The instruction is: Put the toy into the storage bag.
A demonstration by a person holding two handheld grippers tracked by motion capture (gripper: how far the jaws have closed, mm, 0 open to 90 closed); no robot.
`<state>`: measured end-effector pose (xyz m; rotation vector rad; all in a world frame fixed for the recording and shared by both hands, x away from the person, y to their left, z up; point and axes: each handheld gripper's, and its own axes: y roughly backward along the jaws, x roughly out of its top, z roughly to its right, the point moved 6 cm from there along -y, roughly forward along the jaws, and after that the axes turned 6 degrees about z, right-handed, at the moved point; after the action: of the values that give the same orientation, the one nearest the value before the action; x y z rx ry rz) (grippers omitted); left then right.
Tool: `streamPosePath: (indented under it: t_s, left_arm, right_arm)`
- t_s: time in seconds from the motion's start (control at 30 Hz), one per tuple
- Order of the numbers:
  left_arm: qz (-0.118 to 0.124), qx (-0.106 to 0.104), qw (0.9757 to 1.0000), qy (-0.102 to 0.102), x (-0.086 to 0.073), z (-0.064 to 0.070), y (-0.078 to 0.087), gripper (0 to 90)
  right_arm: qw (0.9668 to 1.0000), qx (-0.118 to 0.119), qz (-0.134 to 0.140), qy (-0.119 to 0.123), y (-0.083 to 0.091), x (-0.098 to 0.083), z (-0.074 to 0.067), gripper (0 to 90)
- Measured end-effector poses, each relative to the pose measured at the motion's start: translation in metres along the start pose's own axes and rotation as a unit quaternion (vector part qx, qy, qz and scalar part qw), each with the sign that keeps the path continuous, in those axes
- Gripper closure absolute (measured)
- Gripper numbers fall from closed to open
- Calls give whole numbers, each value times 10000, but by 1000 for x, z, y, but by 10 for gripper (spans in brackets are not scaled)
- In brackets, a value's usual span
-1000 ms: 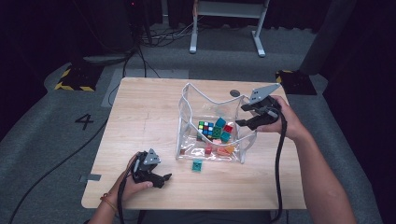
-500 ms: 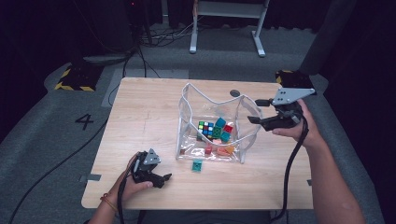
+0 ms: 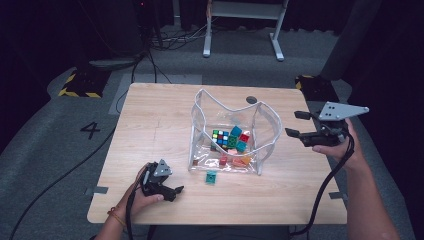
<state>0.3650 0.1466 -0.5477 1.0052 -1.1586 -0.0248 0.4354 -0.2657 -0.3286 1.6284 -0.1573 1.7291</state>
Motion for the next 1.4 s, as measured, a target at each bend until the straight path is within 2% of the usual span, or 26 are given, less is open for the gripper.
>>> streamPosePath:
  t_s: [0.13, 0.3, 0.37, 0.4, 0.5, 0.6, 0.67, 0.7, 0.77, 0.87, 0.93, 0.97, 1.0, 1.03, 1.2, 1.27, 1.3, 1.4]
  left_arm:
    - [1, 0, 10000, 1, 0, 0, 0, 93]
    - [0, 0, 10000, 0, 0, 0, 0, 92]
    - [-1, -1, 10000, -1, 0, 0, 0, 93]
    - [-1, -1, 10000, -1, 0, 0, 0, 93]
    - [1, 0, 10000, 0, 0, 0, 0, 93]
    - [-1, 0, 10000, -1, 0, 0, 0, 93]
    - [0, 1, 10000, 0, 0, 0, 0, 93]
    - [-1, 0, 10000, -2, 0, 0, 0, 93]
    - [-1, 0, 10000, -1, 0, 0, 0, 93]
    - [-2, 1, 10000, -2, 0, 0, 0, 93]
    - [-1, 1, 10000, -1, 0, 0, 0, 93]
    - [0, 2, 10000, -1, 0, 0, 0, 93]
    - [0, 2, 10000, -1, 0, 0, 0, 93]
    - [0, 1, 10000, -1, 0, 0, 0, 93]
    - [0, 2, 10000, 0, 0, 0, 0, 93]
    - [-1, 1, 10000, -2, 0, 0, 0, 93]
    - [-1, 1, 10000, 0, 0, 0, 0, 93]
    - [0, -1, 10000, 0, 0, 0, 0, 93]
  right_arm:
    - [10000, -48, 22, -72, 4, -8, 0, 334]
    - [9999, -97, -52, -86, 4, -33, -8, 334]
    - [9999, -24, -110, -130, 2, -46, -15, 334]
    - [9999, -24, -110, -130, 2, -46, -15, 334]
    - [9996, 77, -144, -251, -3, -69, -28, 336]
    - [9991, 175, -135, -357, -7, -83, -38, 338]
    - [9990, 213, -135, -377, -9, -86, -41, 339]
    - [9989, 272, -166, -355, -14, -95, -49, 343]
    - [9989, 277, -168, -350, -16, -98, -53, 350]
    - [9980, 483, -77, -397, -26, -109, -69, 361]
    - [9979, 519, -66, -392, -28, -111, -73, 361]
    - [9969, 643, -94, -440, -35, -116, -82, 365]
    - [9969, 643, -94, -440, -35, -116, -82, 365]
    - [9959, 755, -133, -490, -43, -120, -90, 368]
    - [9927, 1052, -347, -488, -65, -129, -112, 384]
    - [9919, 1041, -554, -476, -76, -132, -119, 387]
    - [9915, 1113, -588, -335, -84, -133, -125, 388]
    - [9901, 1233, -626, -245, -93, -133, -133, 394]
